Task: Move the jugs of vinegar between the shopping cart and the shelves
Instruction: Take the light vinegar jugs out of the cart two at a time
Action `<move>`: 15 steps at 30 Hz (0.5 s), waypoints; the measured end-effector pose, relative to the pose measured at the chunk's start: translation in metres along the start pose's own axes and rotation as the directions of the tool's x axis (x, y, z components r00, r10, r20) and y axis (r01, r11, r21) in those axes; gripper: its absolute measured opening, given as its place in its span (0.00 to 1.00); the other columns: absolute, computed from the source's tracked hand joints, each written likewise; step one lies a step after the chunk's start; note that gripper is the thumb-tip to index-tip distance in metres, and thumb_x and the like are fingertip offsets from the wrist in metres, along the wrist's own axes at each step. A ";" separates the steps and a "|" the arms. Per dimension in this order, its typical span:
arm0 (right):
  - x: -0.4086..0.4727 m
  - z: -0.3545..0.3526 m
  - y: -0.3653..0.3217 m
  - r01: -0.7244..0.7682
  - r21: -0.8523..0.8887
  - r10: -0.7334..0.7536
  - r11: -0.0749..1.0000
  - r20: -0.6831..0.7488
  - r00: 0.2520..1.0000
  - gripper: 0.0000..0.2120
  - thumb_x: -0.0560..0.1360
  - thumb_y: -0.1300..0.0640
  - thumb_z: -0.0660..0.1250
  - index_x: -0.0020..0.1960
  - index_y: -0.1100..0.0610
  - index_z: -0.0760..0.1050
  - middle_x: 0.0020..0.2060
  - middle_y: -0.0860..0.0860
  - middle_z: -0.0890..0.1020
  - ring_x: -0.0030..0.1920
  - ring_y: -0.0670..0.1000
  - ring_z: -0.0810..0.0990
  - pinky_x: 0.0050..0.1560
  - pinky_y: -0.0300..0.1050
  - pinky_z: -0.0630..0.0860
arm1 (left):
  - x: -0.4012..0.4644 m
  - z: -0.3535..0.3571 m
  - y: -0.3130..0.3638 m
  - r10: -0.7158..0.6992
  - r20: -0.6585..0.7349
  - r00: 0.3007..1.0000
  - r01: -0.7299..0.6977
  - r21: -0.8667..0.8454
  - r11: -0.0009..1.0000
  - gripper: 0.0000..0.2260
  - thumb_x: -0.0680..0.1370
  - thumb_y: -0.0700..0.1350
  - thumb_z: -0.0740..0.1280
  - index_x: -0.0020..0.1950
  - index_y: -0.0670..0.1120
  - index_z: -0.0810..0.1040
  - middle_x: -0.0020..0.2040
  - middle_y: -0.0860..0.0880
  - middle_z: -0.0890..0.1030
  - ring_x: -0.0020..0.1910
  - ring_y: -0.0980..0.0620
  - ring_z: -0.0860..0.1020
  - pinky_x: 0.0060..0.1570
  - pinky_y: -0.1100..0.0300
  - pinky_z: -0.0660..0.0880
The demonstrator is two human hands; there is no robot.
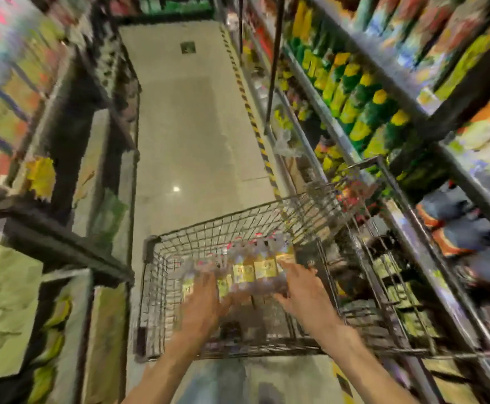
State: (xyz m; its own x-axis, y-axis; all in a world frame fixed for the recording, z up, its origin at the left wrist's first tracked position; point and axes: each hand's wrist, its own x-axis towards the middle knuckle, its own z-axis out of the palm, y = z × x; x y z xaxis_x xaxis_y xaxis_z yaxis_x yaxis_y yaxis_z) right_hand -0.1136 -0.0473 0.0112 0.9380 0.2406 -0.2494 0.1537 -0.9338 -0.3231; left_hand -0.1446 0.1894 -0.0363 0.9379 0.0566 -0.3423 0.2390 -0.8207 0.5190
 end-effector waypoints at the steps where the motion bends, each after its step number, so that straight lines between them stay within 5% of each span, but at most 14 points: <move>1: 0.013 0.008 -0.001 -0.030 -0.007 0.030 1.000 0.041 0.999 0.42 0.75 0.45 0.73 0.81 0.52 0.56 0.67 0.53 0.76 0.67 0.57 0.76 0.63 0.52 0.74 | 0.015 0.003 -0.004 -0.014 0.053 0.999 0.016 -0.036 0.999 0.33 0.78 0.67 0.63 0.78 0.56 0.58 0.75 0.46 0.68 0.69 0.43 0.72 0.61 0.44 0.74; 4: 0.043 0.035 0.004 -0.119 0.059 0.108 0.991 0.169 0.980 0.39 0.79 0.43 0.68 0.82 0.52 0.54 0.73 0.50 0.69 0.72 0.54 0.70 0.68 0.51 0.70 | 0.056 0.018 -0.007 -0.034 0.133 0.991 0.048 -0.107 0.993 0.36 0.78 0.57 0.69 0.80 0.56 0.51 0.80 0.43 0.63 0.73 0.42 0.70 0.67 0.42 0.73; 10: 0.094 0.080 0.022 -0.265 0.228 0.220 0.937 0.205 0.954 0.35 0.77 0.46 0.72 0.79 0.49 0.60 0.70 0.45 0.71 0.69 0.48 0.72 0.71 0.47 0.70 | 0.136 0.094 -0.032 -0.227 0.292 0.929 0.272 -0.124 0.954 0.36 0.76 0.63 0.69 0.76 0.46 0.60 0.72 0.42 0.71 0.65 0.43 0.76 0.62 0.47 0.77; 15: 0.134 0.127 0.060 -0.348 0.287 0.267 0.892 0.284 0.921 0.31 0.79 0.50 0.70 0.78 0.47 0.62 0.69 0.45 0.71 0.68 0.49 0.72 0.65 0.47 0.70 | 0.191 0.151 -0.031 -0.334 0.284 0.899 0.418 -0.324 0.849 0.45 0.74 0.59 0.74 0.80 0.45 0.50 0.69 0.45 0.72 0.63 0.44 0.75 0.61 0.47 0.76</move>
State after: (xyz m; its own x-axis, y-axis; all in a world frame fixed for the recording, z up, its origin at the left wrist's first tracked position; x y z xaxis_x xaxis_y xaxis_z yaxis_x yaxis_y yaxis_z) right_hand -0.0178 -0.0370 -0.1573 0.8164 0.0474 -0.5756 -0.2783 -0.8410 -0.4640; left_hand -0.0112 0.1400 -0.2360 0.6917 0.1632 -0.7035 0.6760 -0.4891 0.5512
